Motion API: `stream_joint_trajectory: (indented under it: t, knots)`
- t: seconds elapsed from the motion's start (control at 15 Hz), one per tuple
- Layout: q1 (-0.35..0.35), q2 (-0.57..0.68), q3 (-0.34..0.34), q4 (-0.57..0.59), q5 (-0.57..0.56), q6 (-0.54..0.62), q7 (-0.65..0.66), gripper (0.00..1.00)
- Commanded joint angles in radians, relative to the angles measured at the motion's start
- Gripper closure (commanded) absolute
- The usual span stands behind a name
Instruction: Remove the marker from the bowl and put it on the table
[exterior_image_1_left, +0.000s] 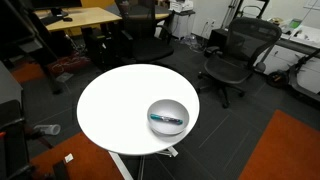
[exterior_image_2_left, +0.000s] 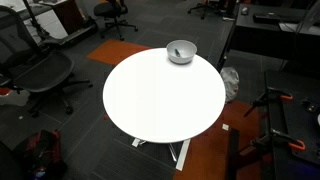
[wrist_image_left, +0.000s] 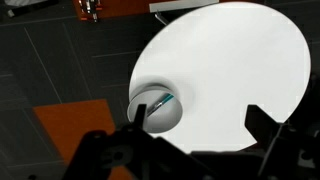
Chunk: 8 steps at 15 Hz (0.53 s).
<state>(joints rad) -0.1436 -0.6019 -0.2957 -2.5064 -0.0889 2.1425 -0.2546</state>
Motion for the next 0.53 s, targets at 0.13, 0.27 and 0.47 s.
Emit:
stream_joint_trajectory:
  t: [0.13, 0.27, 0.47]
  knots:
    - [-0.014, 0.003, 0.012, 0.002, 0.009, -0.002, -0.007, 0.0]
    - [-0.014, 0.003, 0.012, 0.002, 0.009, -0.002, -0.007, 0.0]
    - [-0.017, 0.019, 0.025, 0.008, 0.004, 0.009, 0.017, 0.0]
